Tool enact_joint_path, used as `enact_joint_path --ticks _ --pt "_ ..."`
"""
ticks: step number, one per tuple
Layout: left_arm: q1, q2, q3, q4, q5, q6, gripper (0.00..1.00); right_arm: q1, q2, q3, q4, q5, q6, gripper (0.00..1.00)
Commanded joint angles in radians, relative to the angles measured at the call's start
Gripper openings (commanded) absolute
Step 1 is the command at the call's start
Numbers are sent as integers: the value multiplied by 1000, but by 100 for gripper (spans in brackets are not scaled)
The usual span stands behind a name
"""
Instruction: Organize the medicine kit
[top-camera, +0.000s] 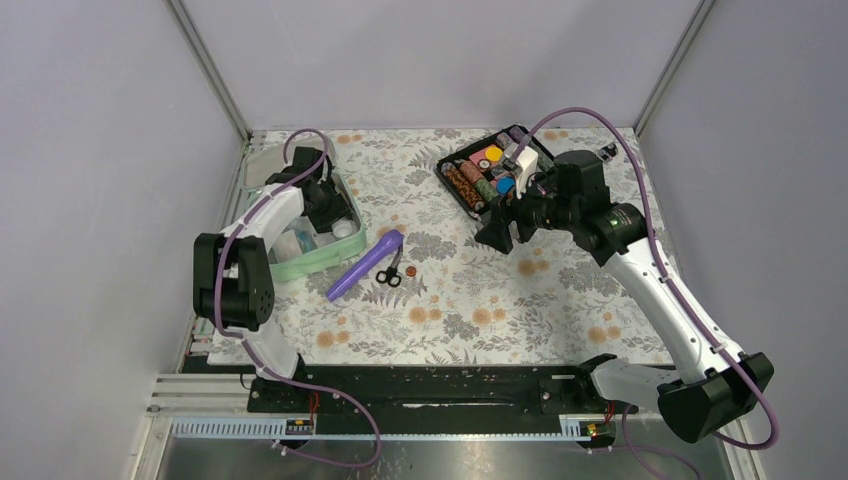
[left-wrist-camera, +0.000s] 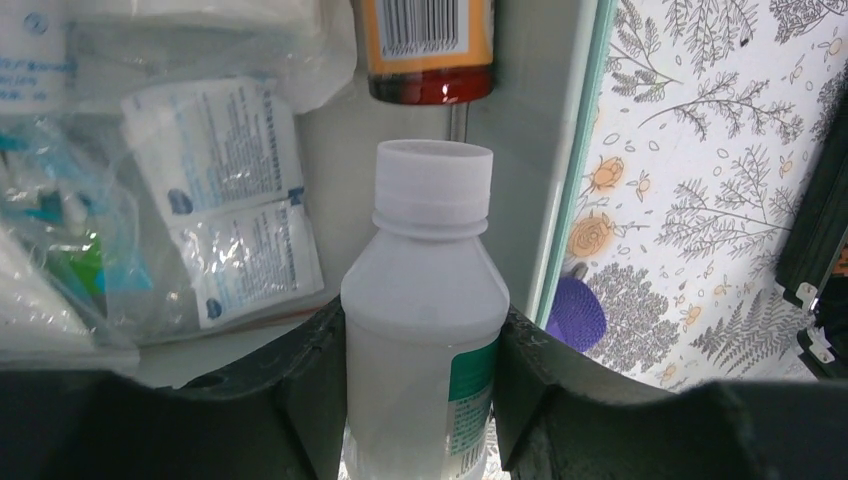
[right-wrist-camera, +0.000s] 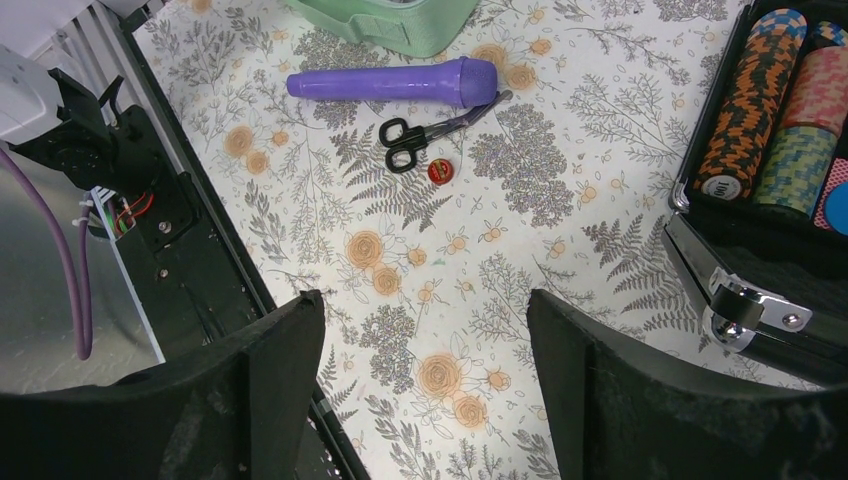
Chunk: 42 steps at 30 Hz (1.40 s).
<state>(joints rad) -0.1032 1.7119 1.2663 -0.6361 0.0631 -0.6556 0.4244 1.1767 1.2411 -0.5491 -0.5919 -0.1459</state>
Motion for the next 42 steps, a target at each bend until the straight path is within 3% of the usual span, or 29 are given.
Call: enact_joint_path --ticks 1,11,24,30,37,42 --pt "-4 50 54 63 -18 12 21 -5 -3 -9 1 -5 -14 81" --pt "-4 108 65 92 8 41 24 -6 -16 -30 7 3 -15 81" --pt "-5 68 47 75 48 67 59 -7 -7 -26 5 3 -18 81" --pt "19 -3 48 7 28 105 68 -7 -10 -34 6 5 -19 82" --pt "22 -141 54 48 115 273 68 -7 -2 -30 6 7 -24 82" --pt "5 -216 56 65 308 532 68 -7 1 -38 7 5 -27 82"
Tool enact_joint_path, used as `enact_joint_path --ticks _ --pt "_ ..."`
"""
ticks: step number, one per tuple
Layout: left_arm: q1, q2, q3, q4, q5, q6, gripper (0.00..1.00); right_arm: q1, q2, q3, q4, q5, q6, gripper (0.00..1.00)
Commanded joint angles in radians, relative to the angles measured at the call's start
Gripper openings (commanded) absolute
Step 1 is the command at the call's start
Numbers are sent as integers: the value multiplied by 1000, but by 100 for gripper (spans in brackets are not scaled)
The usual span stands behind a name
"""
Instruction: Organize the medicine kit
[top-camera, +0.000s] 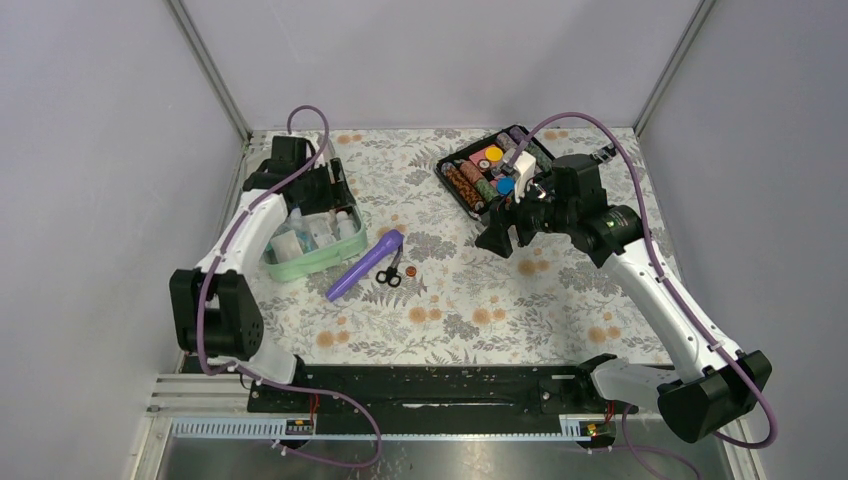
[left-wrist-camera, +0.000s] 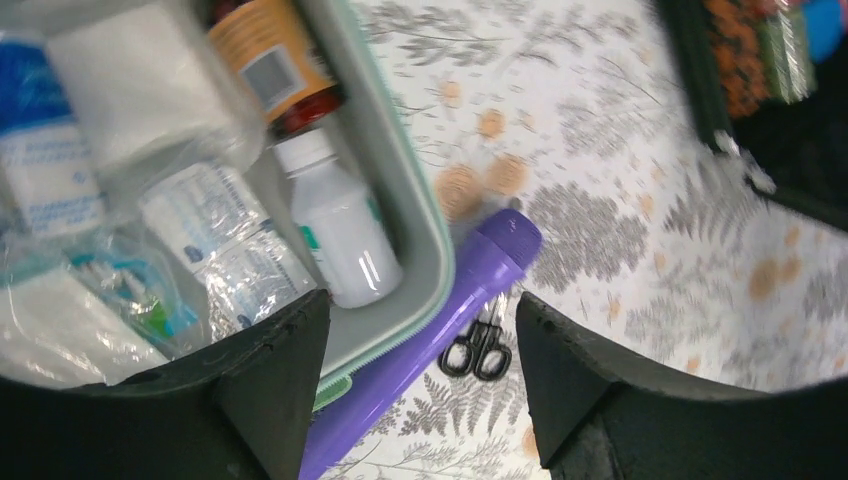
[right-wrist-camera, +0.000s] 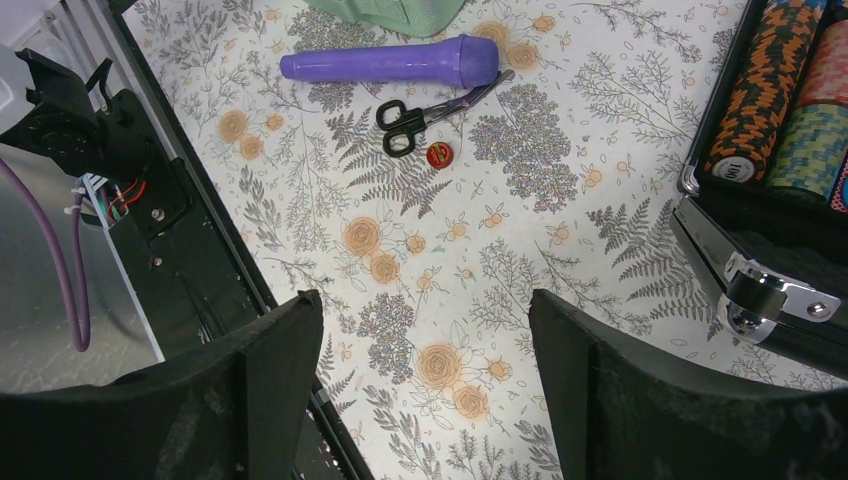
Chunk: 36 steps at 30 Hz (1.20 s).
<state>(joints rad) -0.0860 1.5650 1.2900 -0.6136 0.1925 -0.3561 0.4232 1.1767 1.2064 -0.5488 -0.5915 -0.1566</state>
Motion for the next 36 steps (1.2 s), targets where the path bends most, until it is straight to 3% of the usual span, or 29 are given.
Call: enact_joint_path --ticks 1,6,10,15,24,30,36 --pt "-16 -84 23 36 219 285 67 -6 1 -6 6 1 -18 82" --pt "-68 -197 -92 11 353 566 66 -6 6 -24 10 -4 -29 82" --pt "-130 -247 -180 -20 342 711 65 -6 9 -41 35 -8 -26 82" --pt "-212 -236 -249 -23 284 789 65 -6 7 -60 51 -13 -21 82" --pt "-340 -42 -179 151 40 690 64 -6 -4 -77 70 -17 -5 82" --pt "-347 102 -64 162 -40 654 65 -6 -34 -99 64 5 -9 82" --pt "-307 90 4 196 -98 634 70 -6 -46 -103 45 16 -20 83"
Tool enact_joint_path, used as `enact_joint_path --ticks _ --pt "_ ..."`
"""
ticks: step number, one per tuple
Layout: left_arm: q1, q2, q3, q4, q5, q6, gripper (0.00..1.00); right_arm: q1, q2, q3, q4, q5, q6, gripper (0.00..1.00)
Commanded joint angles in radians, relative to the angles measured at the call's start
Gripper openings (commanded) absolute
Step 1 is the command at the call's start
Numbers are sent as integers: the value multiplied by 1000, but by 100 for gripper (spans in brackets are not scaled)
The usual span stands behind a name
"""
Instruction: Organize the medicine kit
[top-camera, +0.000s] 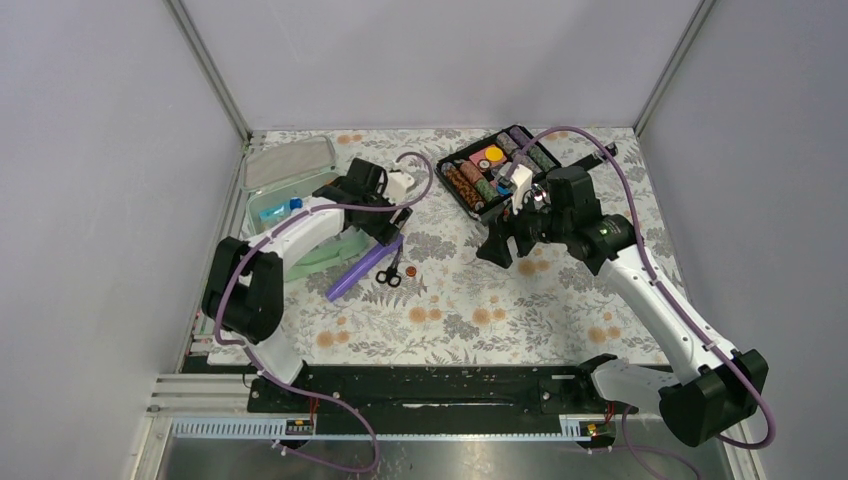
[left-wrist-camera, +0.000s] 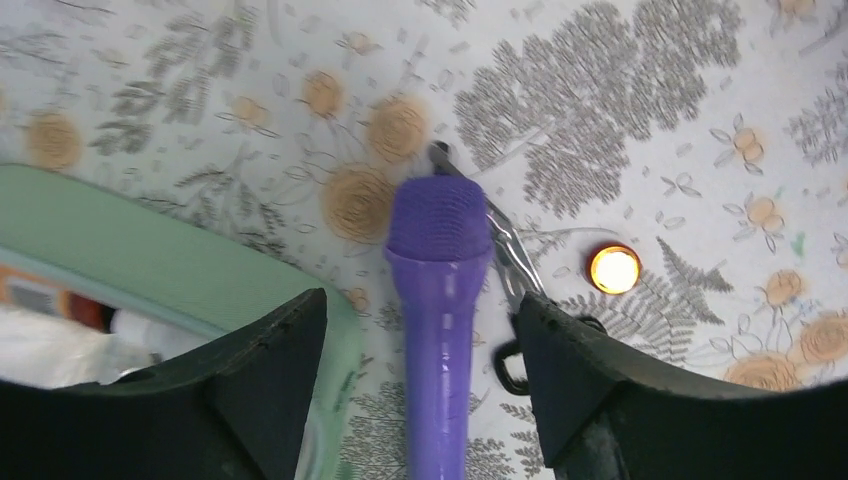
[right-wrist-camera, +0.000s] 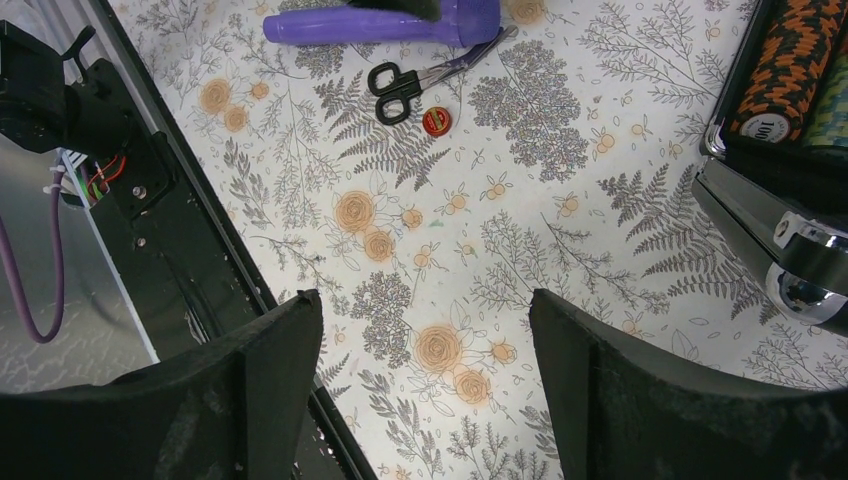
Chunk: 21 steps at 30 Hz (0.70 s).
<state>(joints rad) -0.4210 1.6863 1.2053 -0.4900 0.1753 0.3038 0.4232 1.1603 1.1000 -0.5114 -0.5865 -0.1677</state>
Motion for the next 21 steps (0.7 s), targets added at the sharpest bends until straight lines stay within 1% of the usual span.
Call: enact_joint_path --ticks 1,3,6,9,10,13,17,19,21 --pt "43 -29 105 53 -95 -16 70 -6 -28 4 8 13 -10 82" --pt "85 -18 140 -26 -78 16 70 -6 -24 6 10 10 -12 82" --pt "175 -1 177 -192 15 92 68 -5 -19 8 12 10 -13 83" --pt "265 -24 162 -368 189 235 67 -6 -16 6 13 10 -15 83" --pt "287 -46 138 -408 208 285 67 -6 -16 6 13 10 -14 83" --pt "333 -123 53 -441 153 413 66 -6 -9 6 13 5 -11 83" --pt "381 -156 -2 -444 70 523 62 -6 7 10 27 -8 2 83" --pt "394 -147 -14 -432 43 558 55 -6 16 13 35 -13 9 83" --pt "399 -122 -16 -436 20 582 43 -6 21 19 35 -16 11 83"
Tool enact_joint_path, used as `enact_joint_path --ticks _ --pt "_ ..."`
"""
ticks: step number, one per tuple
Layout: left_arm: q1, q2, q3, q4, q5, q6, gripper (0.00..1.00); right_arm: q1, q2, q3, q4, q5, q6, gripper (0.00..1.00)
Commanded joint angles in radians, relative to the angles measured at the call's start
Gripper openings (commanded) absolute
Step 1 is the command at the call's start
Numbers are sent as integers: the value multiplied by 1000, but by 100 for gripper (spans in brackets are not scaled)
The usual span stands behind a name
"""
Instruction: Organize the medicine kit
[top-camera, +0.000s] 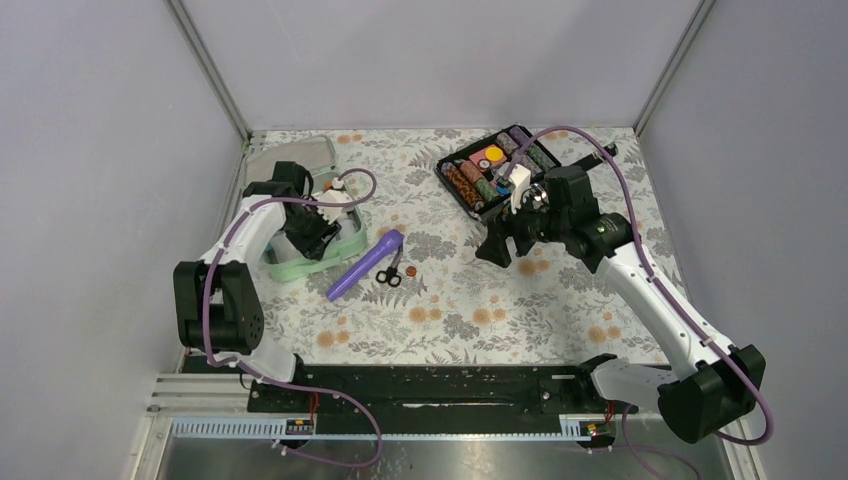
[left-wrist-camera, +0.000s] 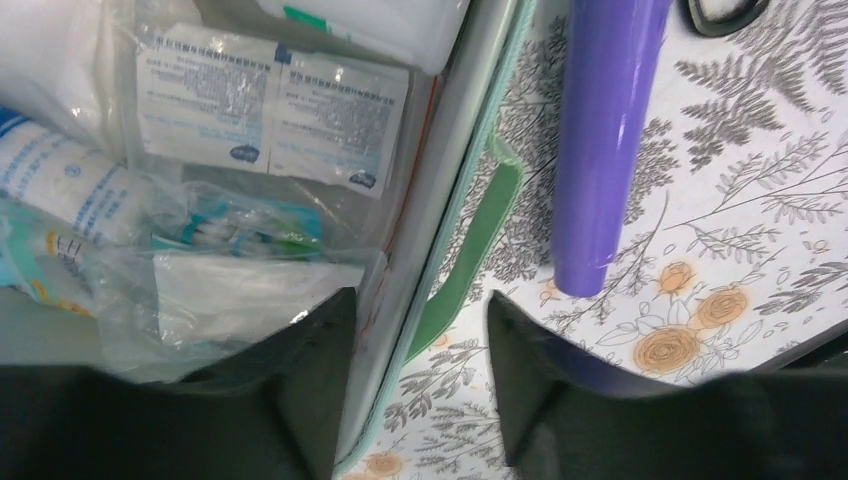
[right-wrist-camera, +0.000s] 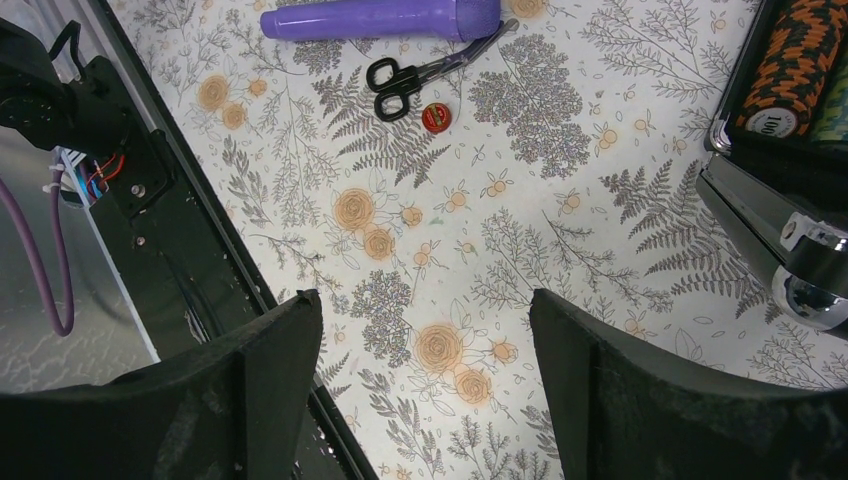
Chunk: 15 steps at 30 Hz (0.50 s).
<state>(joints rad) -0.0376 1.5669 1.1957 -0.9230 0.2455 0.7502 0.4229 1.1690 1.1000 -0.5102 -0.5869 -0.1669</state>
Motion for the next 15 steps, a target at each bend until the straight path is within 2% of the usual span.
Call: enact_joint_path --ticks 1,5,8,11,15 --pt "19 10 -4 -11 -60 140 36 -6 11 21 33 -14 10 83" --pt "36 26 10 -65 -46 119 17 -6 -2 16 30 -7 10 83" --pt "65 -5 -14 -97 -38 84 6 -6 -9 6 29 -11 13 83" --pt "66 -63 -53 -136 8 18 0 -6 -3 1 36 -28 20 82" --pt "65 -102 -100 -160 73 -158 0 -6 12 0 64 -42 35 82"
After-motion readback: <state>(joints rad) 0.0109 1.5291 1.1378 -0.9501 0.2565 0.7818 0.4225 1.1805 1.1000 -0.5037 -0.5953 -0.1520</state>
